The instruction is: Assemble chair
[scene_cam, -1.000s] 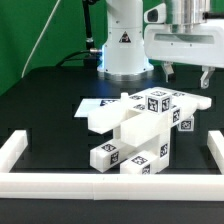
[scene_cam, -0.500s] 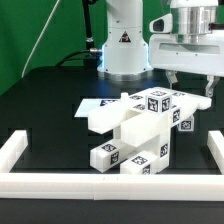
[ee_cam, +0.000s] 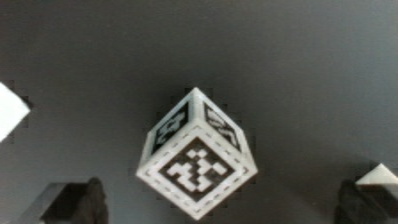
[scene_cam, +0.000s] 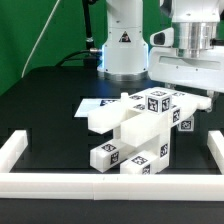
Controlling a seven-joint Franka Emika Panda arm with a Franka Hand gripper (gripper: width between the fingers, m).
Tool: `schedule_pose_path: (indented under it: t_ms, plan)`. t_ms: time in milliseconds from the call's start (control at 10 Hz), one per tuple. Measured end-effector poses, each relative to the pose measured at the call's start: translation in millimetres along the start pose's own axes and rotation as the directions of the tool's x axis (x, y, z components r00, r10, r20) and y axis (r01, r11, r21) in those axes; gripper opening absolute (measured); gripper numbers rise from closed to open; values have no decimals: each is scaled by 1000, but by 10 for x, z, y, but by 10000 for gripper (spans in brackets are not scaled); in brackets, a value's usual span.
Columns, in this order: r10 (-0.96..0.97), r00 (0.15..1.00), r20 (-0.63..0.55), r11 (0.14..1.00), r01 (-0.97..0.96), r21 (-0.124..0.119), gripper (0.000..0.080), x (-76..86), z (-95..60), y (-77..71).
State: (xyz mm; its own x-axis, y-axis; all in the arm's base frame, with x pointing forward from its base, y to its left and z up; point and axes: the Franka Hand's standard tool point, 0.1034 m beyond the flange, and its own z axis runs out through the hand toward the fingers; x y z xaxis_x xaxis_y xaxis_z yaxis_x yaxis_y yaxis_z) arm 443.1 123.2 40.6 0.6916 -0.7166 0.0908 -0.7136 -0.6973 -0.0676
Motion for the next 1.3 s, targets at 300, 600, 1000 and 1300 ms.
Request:
schedule_pose_path:
  t_ms: [300, 600, 1000, 1300]
  plan:
    - [-6, 1000, 1, 1000, 6, -24, 649, -38, 149, 37]
    - [-11, 1000, 3, 999, 11, -35, 649, -64, 198, 65]
    - [-12, 1000, 3, 999, 12, -35, 387, -64, 197, 65]
    - [-13, 1000, 3, 999, 13, -35, 76, -64, 197, 65]
